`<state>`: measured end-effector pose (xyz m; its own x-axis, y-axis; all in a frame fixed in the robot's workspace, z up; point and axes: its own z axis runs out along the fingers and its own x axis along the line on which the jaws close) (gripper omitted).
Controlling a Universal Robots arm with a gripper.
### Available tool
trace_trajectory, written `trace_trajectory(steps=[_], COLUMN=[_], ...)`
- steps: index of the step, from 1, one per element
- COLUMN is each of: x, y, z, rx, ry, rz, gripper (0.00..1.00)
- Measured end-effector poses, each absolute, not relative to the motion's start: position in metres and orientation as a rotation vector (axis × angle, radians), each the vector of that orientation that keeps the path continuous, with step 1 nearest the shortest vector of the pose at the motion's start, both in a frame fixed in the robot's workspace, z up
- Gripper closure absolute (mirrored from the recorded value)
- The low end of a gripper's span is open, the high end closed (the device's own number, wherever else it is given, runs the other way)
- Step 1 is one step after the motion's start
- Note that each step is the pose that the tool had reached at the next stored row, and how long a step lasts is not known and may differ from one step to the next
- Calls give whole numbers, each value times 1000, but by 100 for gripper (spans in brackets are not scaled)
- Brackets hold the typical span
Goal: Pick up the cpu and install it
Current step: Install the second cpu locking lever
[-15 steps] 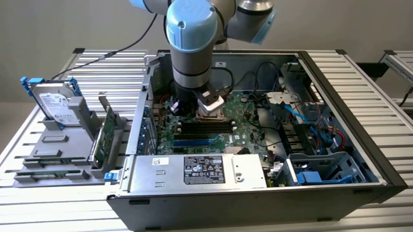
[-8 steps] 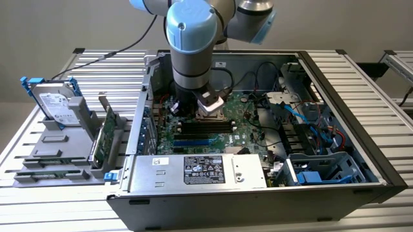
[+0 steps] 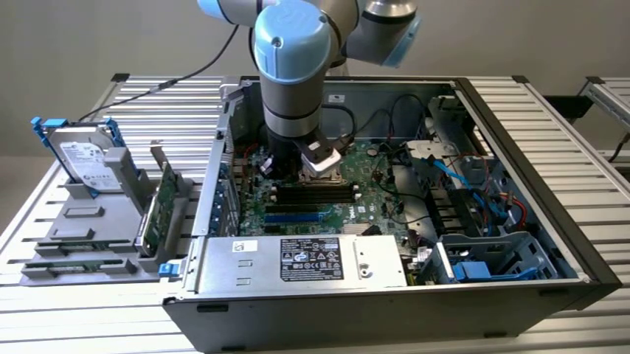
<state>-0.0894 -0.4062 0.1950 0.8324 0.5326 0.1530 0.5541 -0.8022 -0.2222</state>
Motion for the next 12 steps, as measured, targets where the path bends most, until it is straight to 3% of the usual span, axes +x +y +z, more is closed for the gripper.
trace_trajectory(steps=[12], x=[-89], y=[-406], z=[192], rx=[-2774], ry=[-818], rz=[-118], gripper=[89])
